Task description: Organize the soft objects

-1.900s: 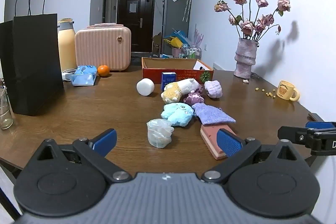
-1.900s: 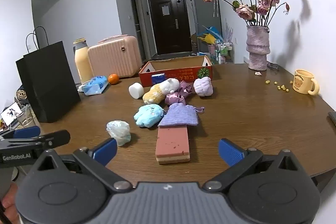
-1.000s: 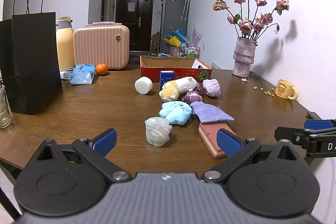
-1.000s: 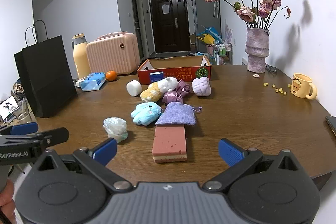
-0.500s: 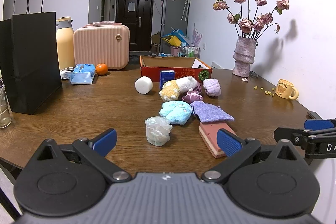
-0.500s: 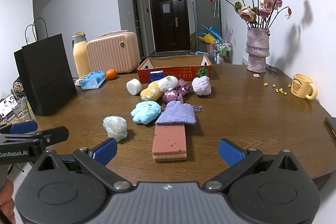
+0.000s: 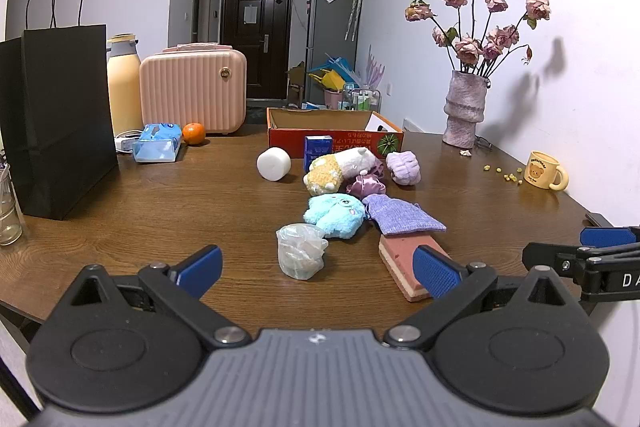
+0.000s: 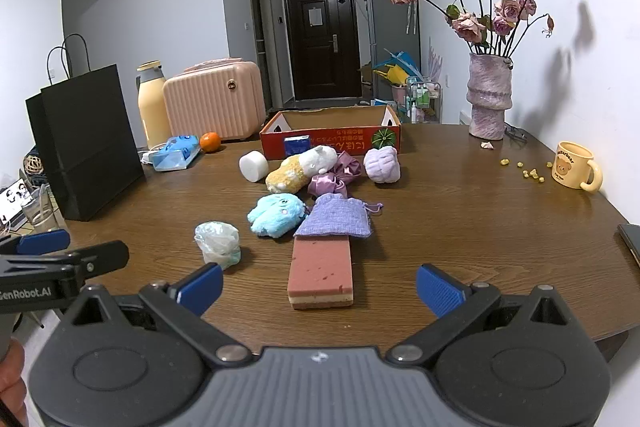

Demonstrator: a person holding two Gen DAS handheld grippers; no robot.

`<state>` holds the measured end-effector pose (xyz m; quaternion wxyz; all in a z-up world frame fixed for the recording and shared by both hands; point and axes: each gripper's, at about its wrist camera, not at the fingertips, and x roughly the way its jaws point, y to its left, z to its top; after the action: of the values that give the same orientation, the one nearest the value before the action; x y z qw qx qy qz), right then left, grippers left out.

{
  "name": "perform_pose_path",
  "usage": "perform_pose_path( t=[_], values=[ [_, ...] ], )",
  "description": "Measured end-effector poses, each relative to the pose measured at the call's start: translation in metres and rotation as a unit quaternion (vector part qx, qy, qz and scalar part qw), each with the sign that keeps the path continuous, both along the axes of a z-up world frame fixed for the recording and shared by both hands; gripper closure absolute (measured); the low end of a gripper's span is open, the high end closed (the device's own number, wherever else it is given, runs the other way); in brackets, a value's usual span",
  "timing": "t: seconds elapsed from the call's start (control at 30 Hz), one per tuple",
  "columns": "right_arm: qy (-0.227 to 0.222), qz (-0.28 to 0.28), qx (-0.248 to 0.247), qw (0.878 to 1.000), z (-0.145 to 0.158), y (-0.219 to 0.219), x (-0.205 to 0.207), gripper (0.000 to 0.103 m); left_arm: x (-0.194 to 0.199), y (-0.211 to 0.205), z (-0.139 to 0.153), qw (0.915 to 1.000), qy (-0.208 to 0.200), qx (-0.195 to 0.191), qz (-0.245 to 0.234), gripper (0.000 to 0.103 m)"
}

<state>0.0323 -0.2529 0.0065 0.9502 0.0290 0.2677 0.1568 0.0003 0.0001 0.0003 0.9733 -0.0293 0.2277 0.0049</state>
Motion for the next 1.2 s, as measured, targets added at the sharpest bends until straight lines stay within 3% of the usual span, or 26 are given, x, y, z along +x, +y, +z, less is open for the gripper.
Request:
perform_pose_path(
  t=[1.2],
  values=[
    [-0.002,-0.001,-0.002,1.0,0.0008,-0.0027,-0.0004,0.0,-0.0002,0.0,0.0,1.0,0.0,0.0,0.0,0.0]
  ],
)
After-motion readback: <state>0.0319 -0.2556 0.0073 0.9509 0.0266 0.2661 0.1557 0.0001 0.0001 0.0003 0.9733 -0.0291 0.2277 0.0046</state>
